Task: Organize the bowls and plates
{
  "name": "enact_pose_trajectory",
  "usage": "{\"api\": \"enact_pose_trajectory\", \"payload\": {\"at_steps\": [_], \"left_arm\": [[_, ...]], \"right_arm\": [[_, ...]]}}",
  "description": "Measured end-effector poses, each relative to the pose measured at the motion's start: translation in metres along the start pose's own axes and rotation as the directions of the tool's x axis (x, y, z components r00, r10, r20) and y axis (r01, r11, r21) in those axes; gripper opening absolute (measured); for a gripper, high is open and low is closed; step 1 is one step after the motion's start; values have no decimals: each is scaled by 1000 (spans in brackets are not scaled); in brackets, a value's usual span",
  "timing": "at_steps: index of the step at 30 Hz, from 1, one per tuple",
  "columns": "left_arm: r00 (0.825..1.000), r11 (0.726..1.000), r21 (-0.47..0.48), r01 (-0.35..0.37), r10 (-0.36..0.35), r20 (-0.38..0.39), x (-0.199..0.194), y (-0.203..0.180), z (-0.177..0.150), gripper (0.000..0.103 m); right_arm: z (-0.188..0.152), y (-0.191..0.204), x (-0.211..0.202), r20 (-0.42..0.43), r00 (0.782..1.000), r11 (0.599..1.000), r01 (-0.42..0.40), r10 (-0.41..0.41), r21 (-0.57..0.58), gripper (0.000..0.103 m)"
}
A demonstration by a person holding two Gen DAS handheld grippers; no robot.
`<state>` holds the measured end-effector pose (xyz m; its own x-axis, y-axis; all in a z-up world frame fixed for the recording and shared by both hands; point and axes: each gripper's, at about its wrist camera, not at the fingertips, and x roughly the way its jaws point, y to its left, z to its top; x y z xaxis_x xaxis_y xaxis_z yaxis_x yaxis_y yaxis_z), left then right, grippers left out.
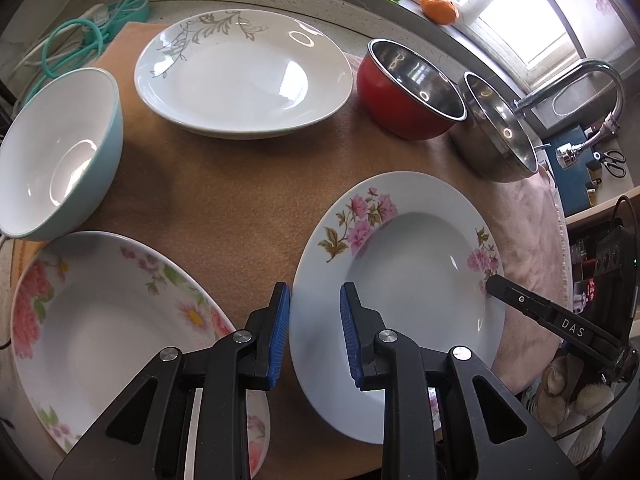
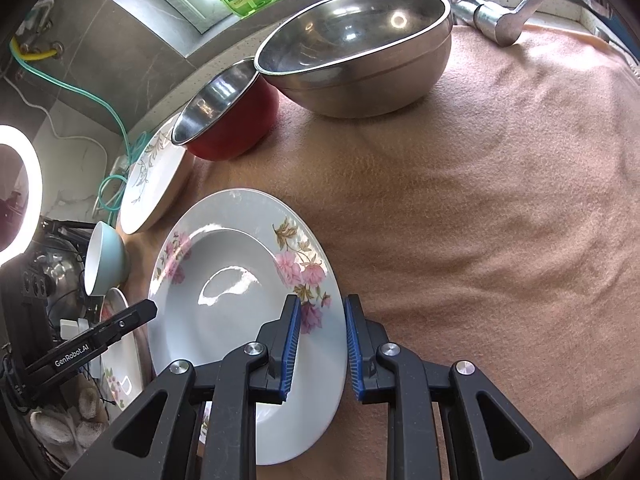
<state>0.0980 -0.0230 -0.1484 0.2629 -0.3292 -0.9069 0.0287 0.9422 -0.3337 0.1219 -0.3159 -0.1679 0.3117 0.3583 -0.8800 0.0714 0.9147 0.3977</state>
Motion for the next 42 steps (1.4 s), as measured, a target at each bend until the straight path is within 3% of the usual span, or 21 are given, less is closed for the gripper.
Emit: {"api": "enact_pose_trajectory", "payload": {"at_steps": [17,32,42], "left_arm": [[1000,999,37,-23,23,1,0,-18,-20,24],[1000,1000,15,13,-12,-13,-1,-18,-36,24],[999,995,88,-47,47,1,-3,-32,-46,24]], "right_arm": [[-14,-13,-5,-6,1000,1000,-4,4,20,20],[-29,-20,-12,-18,1000,1000,-8,9,29,21],[-45,-28,-15,-15,999,998,-44,44,53,21]]}}
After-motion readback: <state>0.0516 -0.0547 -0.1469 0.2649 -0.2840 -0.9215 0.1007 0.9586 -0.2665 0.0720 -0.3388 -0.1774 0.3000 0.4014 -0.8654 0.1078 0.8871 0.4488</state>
